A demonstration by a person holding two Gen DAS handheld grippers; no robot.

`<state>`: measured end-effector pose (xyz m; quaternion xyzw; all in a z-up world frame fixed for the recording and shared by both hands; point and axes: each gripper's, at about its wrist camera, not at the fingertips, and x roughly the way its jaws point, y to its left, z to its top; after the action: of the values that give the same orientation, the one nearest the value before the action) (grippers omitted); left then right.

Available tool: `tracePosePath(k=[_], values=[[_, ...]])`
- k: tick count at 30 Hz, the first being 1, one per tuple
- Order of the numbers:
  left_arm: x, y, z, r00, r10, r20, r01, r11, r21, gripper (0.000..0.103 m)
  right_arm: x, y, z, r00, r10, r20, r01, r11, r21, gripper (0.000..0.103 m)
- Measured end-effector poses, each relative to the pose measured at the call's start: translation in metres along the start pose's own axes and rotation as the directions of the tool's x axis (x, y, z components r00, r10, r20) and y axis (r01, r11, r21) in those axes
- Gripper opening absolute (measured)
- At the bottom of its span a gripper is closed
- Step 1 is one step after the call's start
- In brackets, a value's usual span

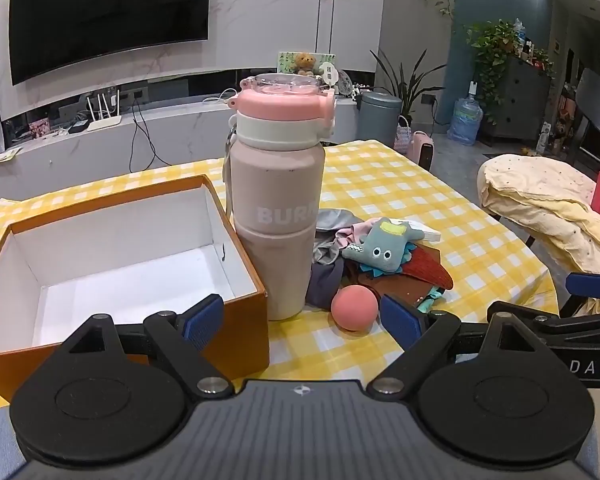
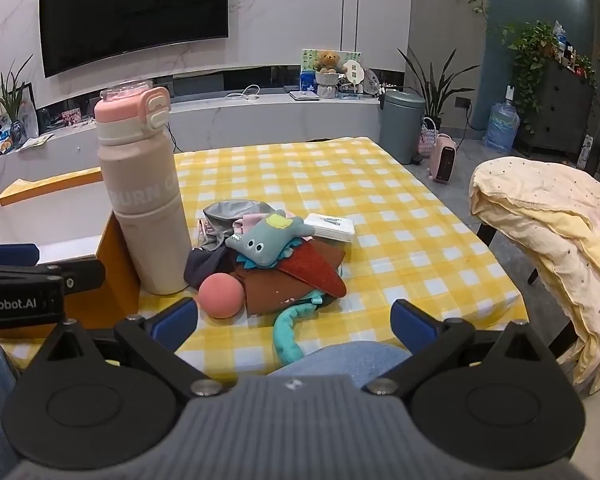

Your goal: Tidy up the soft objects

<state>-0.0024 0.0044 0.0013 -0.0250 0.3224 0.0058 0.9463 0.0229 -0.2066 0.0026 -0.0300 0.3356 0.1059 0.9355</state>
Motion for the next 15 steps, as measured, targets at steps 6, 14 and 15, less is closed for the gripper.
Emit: tracePosePath(k=[6,14,15], values=[[-0.0001,0.0012,-0.0007,1.0,-0.001,-0.005,0.001,1.0,-0.003,0.103,-0.0003,-0.0001,-0.0007,1.0,0.001,-0.003,-0.001,1.0,-0.001,0.101],[-0.0004,0.0037,-0.0013,1.0,-0.005,-0.008,0.005,1.0,-0.015,0.103,0.0011,0.0036,-0.001,1.0,0.001,-0.008,-0.001,1.0,-0.01,0.101],[-0.0004,0.0036,-0.0013,1.0,-0.005,-0.007,0.005,1.0,-0.015,0.103,0.0011,0.0036,-0.001,1.0,0.001,-0.008,-0.001,1.0,-0.009,0.101]])
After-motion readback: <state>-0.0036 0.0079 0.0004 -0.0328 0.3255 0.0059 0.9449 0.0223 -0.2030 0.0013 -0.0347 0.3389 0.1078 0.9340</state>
